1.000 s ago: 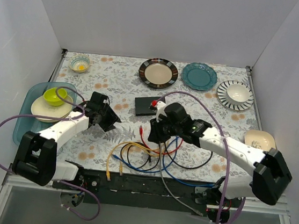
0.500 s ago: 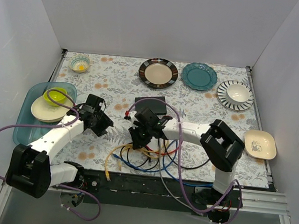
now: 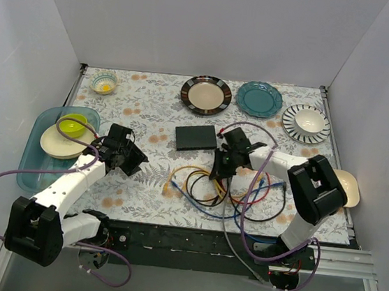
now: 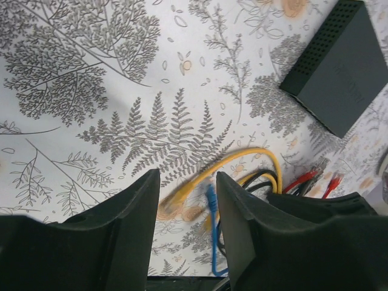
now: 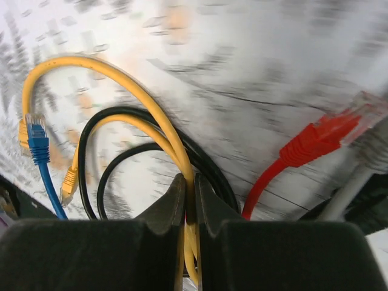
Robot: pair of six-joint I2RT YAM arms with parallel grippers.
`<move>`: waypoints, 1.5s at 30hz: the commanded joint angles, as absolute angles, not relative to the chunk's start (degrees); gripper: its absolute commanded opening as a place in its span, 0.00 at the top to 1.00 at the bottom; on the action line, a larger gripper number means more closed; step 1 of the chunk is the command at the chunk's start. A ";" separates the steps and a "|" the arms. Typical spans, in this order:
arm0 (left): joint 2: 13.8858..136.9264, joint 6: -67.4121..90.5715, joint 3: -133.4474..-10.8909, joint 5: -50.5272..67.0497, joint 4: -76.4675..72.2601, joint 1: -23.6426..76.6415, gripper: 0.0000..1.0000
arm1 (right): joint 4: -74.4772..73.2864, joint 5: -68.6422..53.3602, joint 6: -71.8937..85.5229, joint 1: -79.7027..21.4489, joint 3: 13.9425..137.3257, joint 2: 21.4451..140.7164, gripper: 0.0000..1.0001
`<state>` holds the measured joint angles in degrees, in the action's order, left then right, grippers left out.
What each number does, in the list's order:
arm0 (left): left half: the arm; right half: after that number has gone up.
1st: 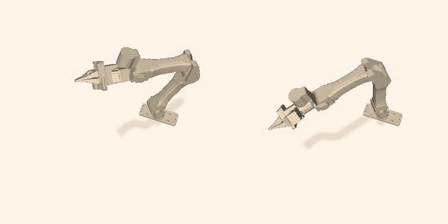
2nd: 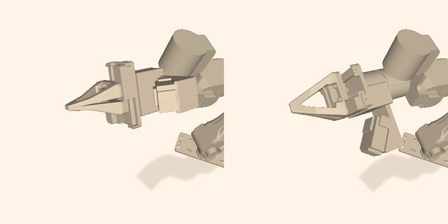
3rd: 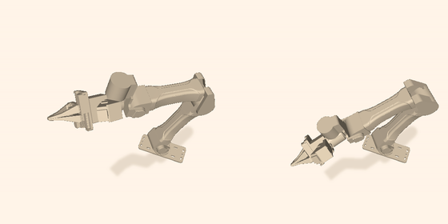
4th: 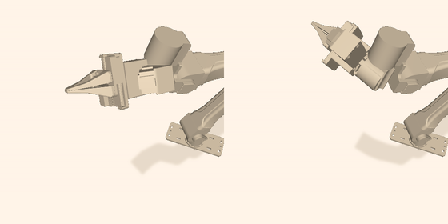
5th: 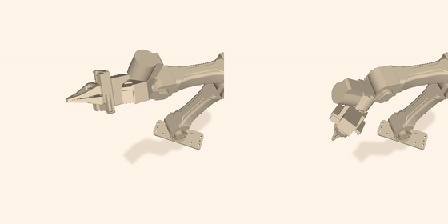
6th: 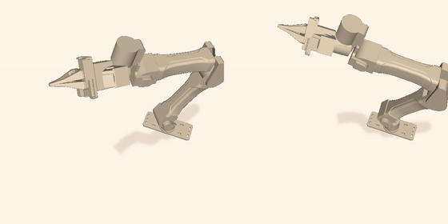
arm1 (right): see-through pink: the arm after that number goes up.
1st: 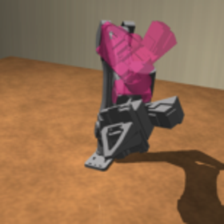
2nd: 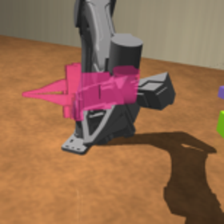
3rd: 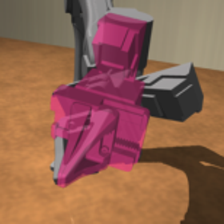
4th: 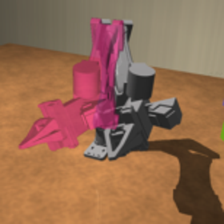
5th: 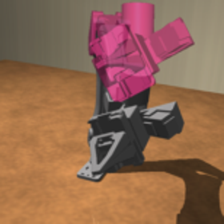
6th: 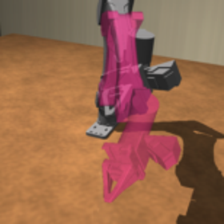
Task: Pull the plug from the switch port
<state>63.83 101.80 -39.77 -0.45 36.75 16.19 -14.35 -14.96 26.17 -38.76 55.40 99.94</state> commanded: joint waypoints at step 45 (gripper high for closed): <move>91.49 97.47 -55.99 11.51 21.01 14.06 0.58 | -27.51 8.60 31.03 -18.63 50.20 80.97 0.87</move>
